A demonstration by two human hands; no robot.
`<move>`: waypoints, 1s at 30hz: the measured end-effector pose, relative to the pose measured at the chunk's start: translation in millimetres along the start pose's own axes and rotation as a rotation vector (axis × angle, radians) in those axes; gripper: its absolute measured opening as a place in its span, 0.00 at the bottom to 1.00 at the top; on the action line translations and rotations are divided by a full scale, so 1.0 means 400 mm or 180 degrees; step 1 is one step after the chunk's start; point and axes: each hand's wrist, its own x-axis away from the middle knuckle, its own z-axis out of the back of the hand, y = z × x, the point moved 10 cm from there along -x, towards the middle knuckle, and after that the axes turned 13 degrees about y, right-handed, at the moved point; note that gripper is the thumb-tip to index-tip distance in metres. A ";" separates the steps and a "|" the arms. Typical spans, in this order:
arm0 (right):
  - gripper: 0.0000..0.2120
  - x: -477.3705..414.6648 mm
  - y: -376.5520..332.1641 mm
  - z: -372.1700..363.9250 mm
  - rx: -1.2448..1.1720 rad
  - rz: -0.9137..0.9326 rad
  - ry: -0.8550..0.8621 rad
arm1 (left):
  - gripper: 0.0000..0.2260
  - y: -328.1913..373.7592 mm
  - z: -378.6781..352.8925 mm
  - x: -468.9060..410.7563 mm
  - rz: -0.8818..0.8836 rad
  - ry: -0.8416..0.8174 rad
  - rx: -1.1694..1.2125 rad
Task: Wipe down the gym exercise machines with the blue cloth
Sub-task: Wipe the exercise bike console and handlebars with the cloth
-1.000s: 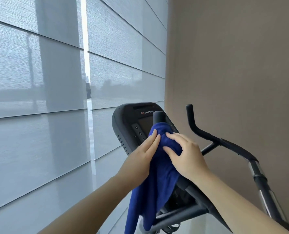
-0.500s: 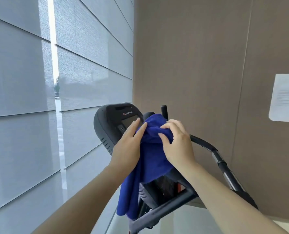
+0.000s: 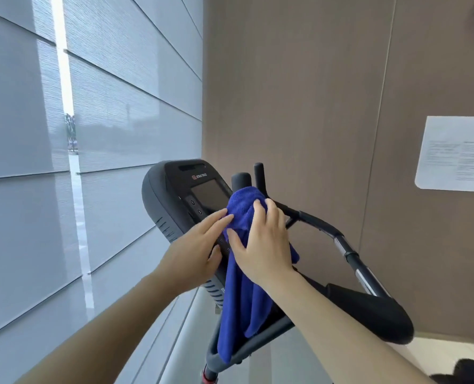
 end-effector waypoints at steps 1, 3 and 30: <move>0.39 -0.005 0.000 -0.015 0.0055 -0.0059 -0.0080 | 0.29 -0.007 0.020 -0.021 -0.0062 0.0046 -0.0093; 0.43 -0.012 -0.002 -0.044 0.0216 -0.0162 -0.0178 | 0.30 -0.010 0.049 -0.073 -0.0176 0.0111 -0.0288; 0.33 -0.018 0.034 -0.058 -0.1719 -0.0761 -0.0201 | 0.45 0.026 -0.076 -0.171 -0.1643 -0.0252 -0.1125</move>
